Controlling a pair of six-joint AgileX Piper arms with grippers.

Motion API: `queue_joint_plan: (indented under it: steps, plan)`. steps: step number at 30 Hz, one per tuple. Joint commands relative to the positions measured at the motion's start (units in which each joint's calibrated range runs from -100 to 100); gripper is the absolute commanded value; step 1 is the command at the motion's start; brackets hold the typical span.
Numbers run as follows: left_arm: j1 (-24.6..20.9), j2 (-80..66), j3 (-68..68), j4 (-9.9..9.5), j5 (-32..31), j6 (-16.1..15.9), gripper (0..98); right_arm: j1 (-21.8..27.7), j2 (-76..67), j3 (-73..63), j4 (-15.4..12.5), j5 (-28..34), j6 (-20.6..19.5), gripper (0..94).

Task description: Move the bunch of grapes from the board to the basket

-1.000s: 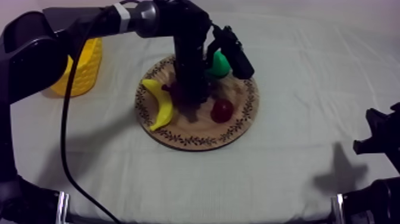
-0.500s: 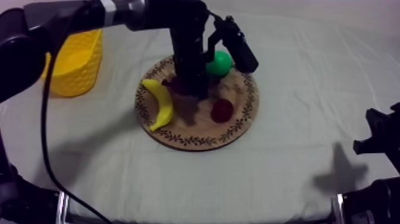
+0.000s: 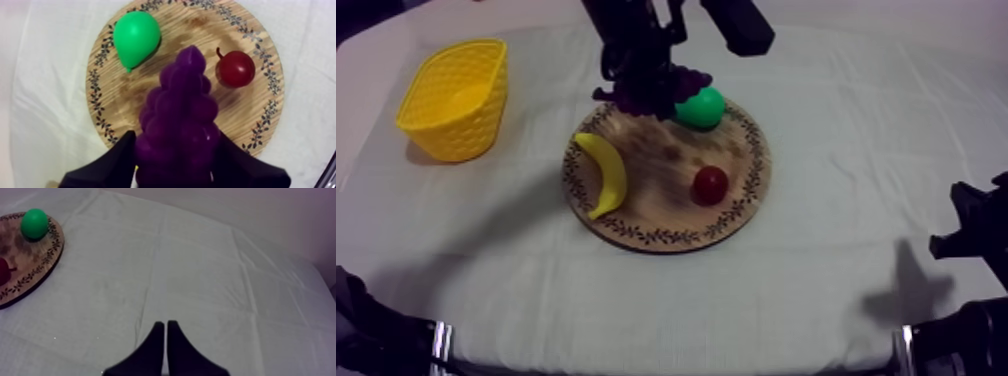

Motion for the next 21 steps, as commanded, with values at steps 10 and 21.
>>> queue_joint_plan:
  steps: [10, 21]
  plan:
    - [-5.4, -4.7, 1.3, 0.2, 1.2, -1.2, 44.7, 0.0, 0.0, 0.0, 0.0, 0.0, 0.0, 0.3]
    - [-16.3, -6.2, 2.8, -0.03, 1.3, -2.3, 45.4, 0.0, 0.0, 0.0, 0.0, 0.0, 0.0, 0.3]
